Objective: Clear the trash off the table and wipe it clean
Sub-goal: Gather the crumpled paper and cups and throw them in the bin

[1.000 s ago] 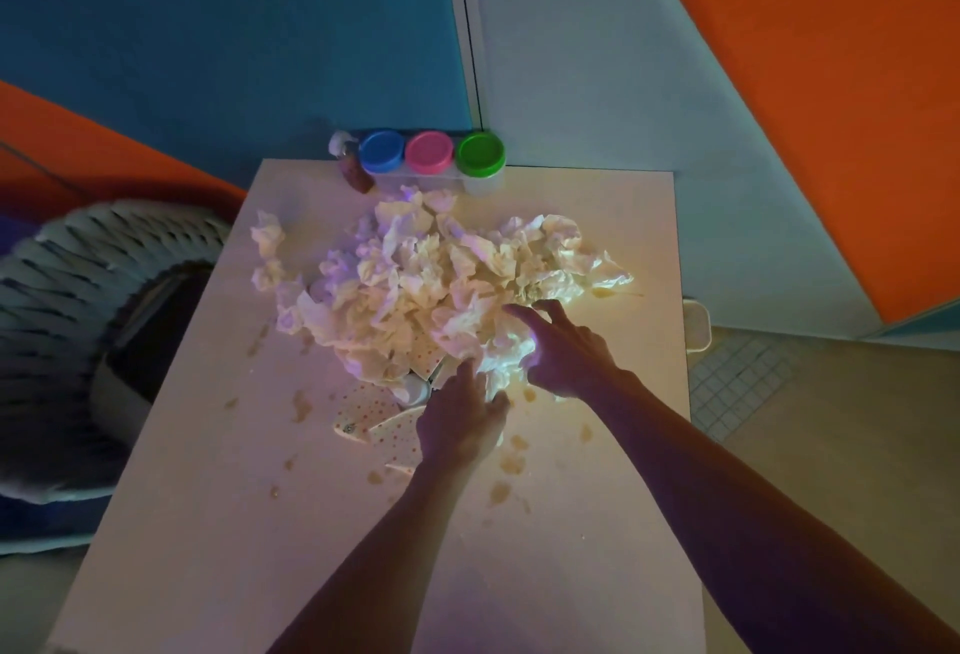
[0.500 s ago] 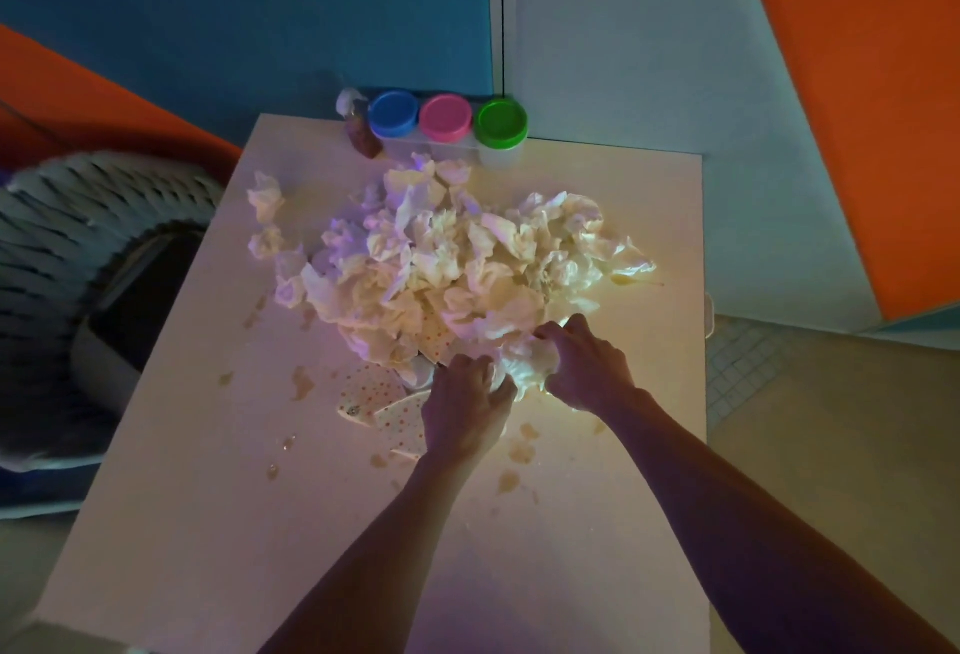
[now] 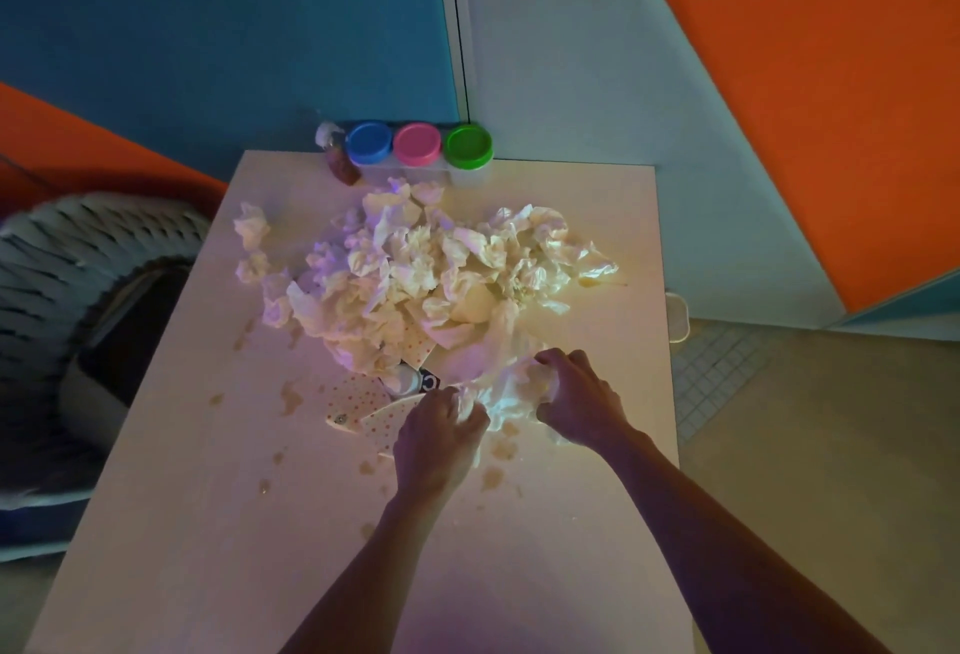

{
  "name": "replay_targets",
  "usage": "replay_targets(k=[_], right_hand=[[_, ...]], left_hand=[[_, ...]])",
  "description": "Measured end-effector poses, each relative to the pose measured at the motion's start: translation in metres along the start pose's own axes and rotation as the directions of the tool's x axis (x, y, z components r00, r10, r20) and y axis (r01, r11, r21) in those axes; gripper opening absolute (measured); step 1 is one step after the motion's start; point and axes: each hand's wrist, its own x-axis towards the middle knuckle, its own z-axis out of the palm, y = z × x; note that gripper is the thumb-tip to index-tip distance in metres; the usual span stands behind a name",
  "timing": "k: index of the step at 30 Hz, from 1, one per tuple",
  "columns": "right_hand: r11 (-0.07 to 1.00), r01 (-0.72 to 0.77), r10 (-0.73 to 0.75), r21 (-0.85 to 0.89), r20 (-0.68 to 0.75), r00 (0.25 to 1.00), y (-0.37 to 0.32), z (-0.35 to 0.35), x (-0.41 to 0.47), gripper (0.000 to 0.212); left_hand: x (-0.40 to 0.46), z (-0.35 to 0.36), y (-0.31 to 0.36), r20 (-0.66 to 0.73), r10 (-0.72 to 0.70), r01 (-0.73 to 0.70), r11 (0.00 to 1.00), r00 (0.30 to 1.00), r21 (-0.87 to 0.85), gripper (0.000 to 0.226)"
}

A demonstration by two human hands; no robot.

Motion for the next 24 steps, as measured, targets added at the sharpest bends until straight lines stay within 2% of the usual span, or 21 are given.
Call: replay_targets(k=[6,10,14,17,22,24], right_hand=[[0.992,-0.071,0.072,0.102,-0.005,0.997,0.015,-0.001,-0.026,0.062],[0.980,-0.077,0.079,0.185,-0.004,0.997,0.021,-0.002,-0.039,0.051],[0.956,-0.077,0.075,0.285,0.016,0.997,0.026,-0.003,-0.048,0.044],[0.929,-0.107,0.096,0.355,0.050,0.994,0.030,-0.002,-0.054,0.052],[0.906,-0.107,0.083,0.410,0.077,0.994,0.033,-0.002,-0.060,0.090],[0.913,-0.099,0.076,0.395,0.074,0.994,0.032,-0.004,-0.064,0.096]], left_hand=[[-0.021,0.000,-0.004,0.017,0.015,-0.015,1.000,1.000,-0.014,0.018],[-0.032,-0.002,0.002,-0.002,0.037,-0.037,0.999,0.999,-0.021,0.018],[-0.039,-0.005,0.004,-0.017,0.053,-0.054,0.997,0.998,-0.048,0.028],[-0.042,-0.007,0.003,-0.060,0.073,-0.078,0.994,0.996,-0.079,0.031],[-0.046,-0.015,0.001,-0.119,0.111,-0.121,0.989,0.987,-0.085,0.042],[-0.047,-0.018,-0.001,-0.123,0.115,-0.124,0.989,0.986,-0.075,0.048]])
